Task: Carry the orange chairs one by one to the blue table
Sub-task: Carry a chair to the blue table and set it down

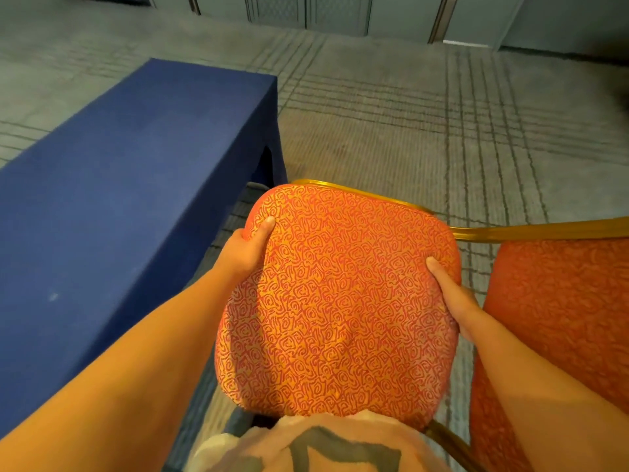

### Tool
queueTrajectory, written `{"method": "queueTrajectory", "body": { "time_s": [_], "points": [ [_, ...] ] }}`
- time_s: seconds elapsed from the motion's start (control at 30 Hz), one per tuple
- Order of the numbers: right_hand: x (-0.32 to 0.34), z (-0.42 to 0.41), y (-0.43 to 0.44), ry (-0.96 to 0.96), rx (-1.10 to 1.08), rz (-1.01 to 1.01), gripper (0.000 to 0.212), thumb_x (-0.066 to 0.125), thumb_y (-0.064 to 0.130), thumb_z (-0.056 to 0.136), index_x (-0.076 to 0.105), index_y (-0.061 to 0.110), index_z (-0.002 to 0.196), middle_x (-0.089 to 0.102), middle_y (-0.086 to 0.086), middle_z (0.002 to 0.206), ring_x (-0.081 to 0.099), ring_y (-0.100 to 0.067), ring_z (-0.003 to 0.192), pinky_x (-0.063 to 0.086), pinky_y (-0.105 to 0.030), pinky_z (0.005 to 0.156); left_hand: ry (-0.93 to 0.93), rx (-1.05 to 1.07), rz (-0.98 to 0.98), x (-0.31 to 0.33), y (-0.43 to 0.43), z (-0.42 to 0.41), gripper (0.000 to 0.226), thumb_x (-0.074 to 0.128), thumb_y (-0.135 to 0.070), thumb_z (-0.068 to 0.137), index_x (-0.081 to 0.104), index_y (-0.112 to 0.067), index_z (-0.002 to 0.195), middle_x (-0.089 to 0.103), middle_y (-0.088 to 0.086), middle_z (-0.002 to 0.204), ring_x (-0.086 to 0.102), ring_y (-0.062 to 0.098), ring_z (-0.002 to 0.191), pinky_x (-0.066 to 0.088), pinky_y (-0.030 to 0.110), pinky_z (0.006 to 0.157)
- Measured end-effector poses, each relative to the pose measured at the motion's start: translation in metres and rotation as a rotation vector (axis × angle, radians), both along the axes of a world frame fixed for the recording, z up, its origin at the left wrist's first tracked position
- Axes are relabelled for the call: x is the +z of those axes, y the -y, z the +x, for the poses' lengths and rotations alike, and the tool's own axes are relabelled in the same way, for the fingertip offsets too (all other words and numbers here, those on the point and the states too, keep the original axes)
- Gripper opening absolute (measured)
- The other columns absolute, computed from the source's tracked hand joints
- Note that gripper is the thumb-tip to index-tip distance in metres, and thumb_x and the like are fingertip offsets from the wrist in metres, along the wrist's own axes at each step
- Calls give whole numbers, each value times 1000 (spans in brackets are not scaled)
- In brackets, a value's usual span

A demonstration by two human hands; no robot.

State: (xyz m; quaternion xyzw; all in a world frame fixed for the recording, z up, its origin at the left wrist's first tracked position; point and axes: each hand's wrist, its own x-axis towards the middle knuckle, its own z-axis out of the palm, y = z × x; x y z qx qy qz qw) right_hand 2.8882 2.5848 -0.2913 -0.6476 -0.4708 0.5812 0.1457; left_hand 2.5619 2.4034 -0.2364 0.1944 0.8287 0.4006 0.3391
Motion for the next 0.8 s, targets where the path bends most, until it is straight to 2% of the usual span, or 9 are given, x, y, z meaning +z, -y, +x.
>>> {"method": "queueTrajectory", "body": {
  "time_s": [0.17, 0.37, 0.47, 0.57, 0.63, 0.7, 0.8],
  "points": [
    [-22, -52, -77, 56, 0, -26, 133, 63, 97, 26, 61, 13, 128, 70, -11, 116, 67, -28, 103, 50, -45, 100, -14, -24, 4, -22, -80, -56, 72, 43, -71, 87, 63, -13, 124, 64, 6, 114, 60, 24, 104, 39, 32, 86],
    [-37, -140, -172, 73, -70, -104, 130, 64, 97, 31, 59, 17, 133, 68, -8, 119, 65, -29, 106, 48, -46, 102, 59, -78, -39, -34, -198, -155, 74, 43, -73, 86, 63, -12, 124, 67, 6, 113, 61, 21, 97, 41, 33, 84],
    [-37, -186, -207, 78, -119, -137, 130, 65, 93, 32, 56, 15, 135, 64, -11, 126, 62, -30, 112, 46, -46, 105, 104, -108, -68, -42, -251, -202, 76, 44, -77, 82, 62, -16, 126, 68, 4, 114, 63, 22, 101, 44, 35, 86],
    [-45, -224, -240, 86, -140, -161, 139, 63, 96, 21, 58, 13, 132, 64, -11, 123, 62, -29, 108, 48, -41, 100, 130, -104, -123, -62, -294, -243, 82, 44, -82, 78, 59, -19, 129, 67, 2, 117, 64, 20, 102, 46, 36, 90],
    [-51, -245, -258, 100, -142, -184, 131, 65, 93, 30, 58, 12, 132, 64, -14, 124, 62, -29, 109, 48, -38, 97, 142, -87, -151, -79, -315, -262, 85, 45, -83, 75, 58, -19, 130, 67, 1, 117, 64, 19, 101, 47, 36, 90],
    [-63, -263, -278, 133, -141, -202, 111, 67, 85, 53, 57, 11, 134, 62, -15, 130, 60, -30, 114, 47, -36, 97, 145, -75, -195, -100, -336, -279, 87, 46, -84, 74, 58, -18, 130, 67, 2, 117, 63, 21, 103, 48, 38, 93],
    [-89, -279, -303, 154, -144, -235, 106, 66, 83, 56, 57, 12, 134, 62, -12, 130, 60, -30, 115, 47, -39, 100, 159, -43, -233, -131, -360, -293, 79, 48, -75, 81, 60, -12, 127, 66, 6, 115, 62, 24, 106, 45, 36, 91]
  ]
}}
